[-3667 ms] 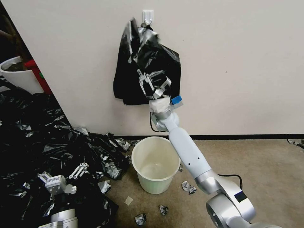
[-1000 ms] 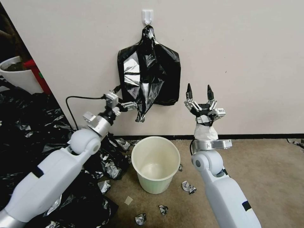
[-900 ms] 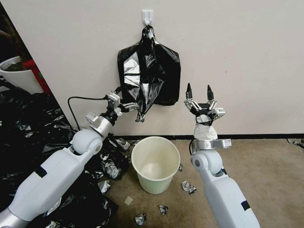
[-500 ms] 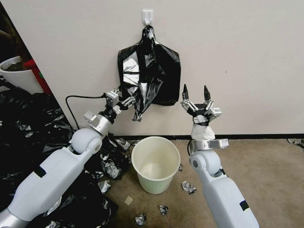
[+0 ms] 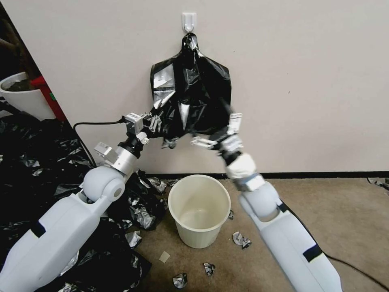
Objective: Place a trash bag onto the trash bin.
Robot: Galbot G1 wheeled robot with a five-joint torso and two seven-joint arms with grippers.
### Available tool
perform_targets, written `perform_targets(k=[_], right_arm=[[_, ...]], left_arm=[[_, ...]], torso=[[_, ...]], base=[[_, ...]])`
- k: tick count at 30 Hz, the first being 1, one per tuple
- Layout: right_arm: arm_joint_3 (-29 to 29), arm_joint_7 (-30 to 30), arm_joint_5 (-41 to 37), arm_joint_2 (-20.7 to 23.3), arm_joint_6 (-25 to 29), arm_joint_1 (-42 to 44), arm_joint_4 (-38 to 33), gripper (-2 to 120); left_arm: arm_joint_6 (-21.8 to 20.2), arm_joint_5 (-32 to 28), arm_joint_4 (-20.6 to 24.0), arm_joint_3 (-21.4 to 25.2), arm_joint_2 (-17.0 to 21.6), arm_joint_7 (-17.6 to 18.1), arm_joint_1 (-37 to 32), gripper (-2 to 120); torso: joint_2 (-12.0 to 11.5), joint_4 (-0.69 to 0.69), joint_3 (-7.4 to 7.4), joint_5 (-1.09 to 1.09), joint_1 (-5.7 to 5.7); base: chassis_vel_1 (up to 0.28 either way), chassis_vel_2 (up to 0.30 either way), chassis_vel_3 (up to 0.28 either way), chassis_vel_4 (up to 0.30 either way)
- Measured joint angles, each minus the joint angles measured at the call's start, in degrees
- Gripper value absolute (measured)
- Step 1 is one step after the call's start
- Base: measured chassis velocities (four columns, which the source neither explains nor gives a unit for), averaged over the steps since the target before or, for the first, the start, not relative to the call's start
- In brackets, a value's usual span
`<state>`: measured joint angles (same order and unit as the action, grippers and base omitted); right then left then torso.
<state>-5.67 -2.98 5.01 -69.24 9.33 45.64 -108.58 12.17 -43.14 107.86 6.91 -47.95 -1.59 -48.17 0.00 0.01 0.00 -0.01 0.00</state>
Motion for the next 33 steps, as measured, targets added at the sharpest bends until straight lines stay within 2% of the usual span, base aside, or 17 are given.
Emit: perform_targets(k=[2, 3, 6, 7, 11, 17, 19, 21, 23, 24, 26, 27, 28, 30, 31, 33], right_arm=[[-2.6, -2.4, 1.0, 0.6, -8.4, -2.4, -0.8, 100], [-2.6, -2.4, 1.0, 0.6, -8.4, -2.4, -0.8, 100], [-4.5, -4.9, 2.6, 0.7, -19.4, -5.9, -1.6, 100], [-4.5, -4.9, 2.6, 0.7, -19.4, -5.9, -1.6, 100], [-5.5, -6.6, 2.8, 0.2, -27.6, -8.7, -1.6, 99], [-5.4, -5.9, 4.1, 0.0, -31.8, -9.3, -1.7, 91], [-5.0, -5.1, 5.9, 0.1, -32.5, -9.1, -1.9, 80], [-4.7, -4.8, 6.8, 0.1, -32.4, -8.9, -1.9, 76], [-3.5, -3.7, 8.9, 0.1, -31.0, -8.3, -2.0, 65], [-3.5, -3.7, 8.9, 0.1, -31.0, -8.3, -2.0, 65], [-2.8, -3.1, 9.0, 0.2, -30.3, -8.1, -2.0, 55], [-2.6, -3.0, 7.8, 0.3, -30.4, -8.1, -2.0, 49], [-2.6, -3.0, 7.8, 0.3, -30.4, -8.1, -2.0, 49], [-2.6, -3.1, 2.3, 0.5, -31.9, -8.2, -2.4, 39], [-2.6, -3.1, 2.3, 0.5, -31.9, -8.2, -2.4, 39], [-2.7, -4.3, -3.3, 0.5, -34.0, -8.4, -2.8, 30]], left_arm=[[0.0, -0.1, 0.3, 0.4, -0.2, 0.0, -0.6, 0], [0.0, -0.1, 0.3, 0.4, -0.2, 0.0, -0.6, 0], [0.1, -0.2, 1.2, 1.1, -0.5, 0.0, -1.3, 0], [0.1, -0.2, 1.2, 1.1, -0.5, 0.0, -1.3, 0], [0.1, -0.2, 2.2, 2.0, -0.5, 0.0, -2.0, 0], [0.1, -0.5, 2.8, 2.8, -0.6, 0.0, -2.4, 0], [0.1, -0.7, 2.9, 3.1, -0.7, 0.1, -2.5, 0], [0.1, -0.7, 2.9, 3.2, -0.8, 0.1, -2.5, 0], [0.1, -0.8, 3.0, 3.5, -0.9, 0.1, -2.7, 0], [0.1, -0.8, 3.0, 3.5, -0.9, 0.1, -2.7, 0], [0.1, -0.9, 3.0, 3.6, -0.9, 0.2, -2.8, 0], [0.1, -0.9, 3.1, 3.6, -1.0, 0.2, -2.9, 0], [0.1, -0.9, 3.1, 3.6, -1.0, 0.2, -2.9, 0], [0.1, -0.9, 3.1, 3.7, -1.0, 0.2, -2.9, 0], [0.1, -0.9, 3.1, 3.7, -1.0, 0.2, -2.9, 0], [0.1, -0.9, 3.1, 3.7, -1.0, 0.2, -2.9, 0]], torso=[[0.0, 0.0, 0.0, 0.0, 0.0], [0.0, 0.0, 0.0, 0.0, 0.0], [0.0, -0.01, 0.0, 0.0, 0.0], [0.0, -0.01, 0.0, 0.0, 0.0], [0.0, -0.01, 0.0, 0.0, 0.0], [0.0, -0.01, 0.0, 0.0, 0.0], [0.0, -0.01, 0.0, 0.0, 0.0], [0.0, -0.01, 0.0, 0.0, 0.0], [0.0, -0.01, 0.0, 0.01, 0.0], [0.0, -0.01, 0.0, 0.01, 0.0], [0.0, -0.01, 0.0, 0.01, 0.0], [0.0, -0.01, 0.0, 0.01, 0.0], [0.0, -0.01, 0.0, 0.01, 0.0], [0.0, -0.01, 0.0, 0.01, 0.0], [0.0, -0.01, 0.0, 0.01, 0.0], [0.0, -0.01, 0.0, 0.01, 0.0]], base=[[0.0, 0.0, 0.0, 0.0], [0.0, 0.0, 0.0, 0.0], [0.0, 0.0, 0.0, 0.0], [0.0, 0.0, 0.0, 0.0], [0.0, 0.0, 0.0, 0.0], [0.0, 0.0, 0.0, 0.0], [0.0, 0.0, 0.0, 0.0], [0.0, 0.0, 0.0, 0.0], [0.0, 0.0, 0.0, 0.0], [0.0, 0.0, 0.0, 0.0], [0.0, 0.0, 0.0, 0.0], [0.0, 0.0, 0.0, 0.0], [0.0, 0.0, 0.0, 0.0], [0.0, 0.0, 0.0, 0.0], [0.0, 0.0, 0.0, 0.0], [0.0, 0.0, 0.0, 0.0]])
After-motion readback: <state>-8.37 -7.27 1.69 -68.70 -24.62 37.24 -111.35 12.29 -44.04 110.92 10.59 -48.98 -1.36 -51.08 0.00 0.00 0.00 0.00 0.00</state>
